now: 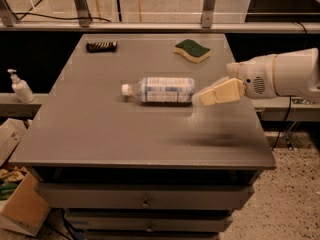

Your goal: Knock blue plastic bottle over

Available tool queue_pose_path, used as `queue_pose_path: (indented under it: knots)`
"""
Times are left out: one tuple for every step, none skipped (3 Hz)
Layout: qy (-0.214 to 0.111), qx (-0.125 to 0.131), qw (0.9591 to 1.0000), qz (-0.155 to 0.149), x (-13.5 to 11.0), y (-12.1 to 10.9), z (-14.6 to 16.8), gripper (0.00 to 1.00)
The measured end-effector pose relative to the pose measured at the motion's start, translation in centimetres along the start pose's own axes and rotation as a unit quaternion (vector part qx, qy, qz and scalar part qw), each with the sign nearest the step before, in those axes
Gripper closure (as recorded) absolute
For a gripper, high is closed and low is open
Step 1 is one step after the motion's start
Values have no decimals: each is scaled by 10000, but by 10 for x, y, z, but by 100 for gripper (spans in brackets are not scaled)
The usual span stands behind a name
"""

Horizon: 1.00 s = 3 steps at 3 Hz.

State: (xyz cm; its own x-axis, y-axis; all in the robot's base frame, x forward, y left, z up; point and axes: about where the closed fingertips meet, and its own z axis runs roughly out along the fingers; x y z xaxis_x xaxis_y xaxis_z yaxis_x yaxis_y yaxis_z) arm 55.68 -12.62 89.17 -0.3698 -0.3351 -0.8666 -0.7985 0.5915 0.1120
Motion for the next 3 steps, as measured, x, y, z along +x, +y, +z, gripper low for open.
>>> queue_pose_path:
  knots:
    - [-731,148,9971,116,-1,-6,-20,0]
    - [-1015,212,9946,74,-9,-6,-34,0]
    - [-987,192,9949,75,-10,-4,-32,0]
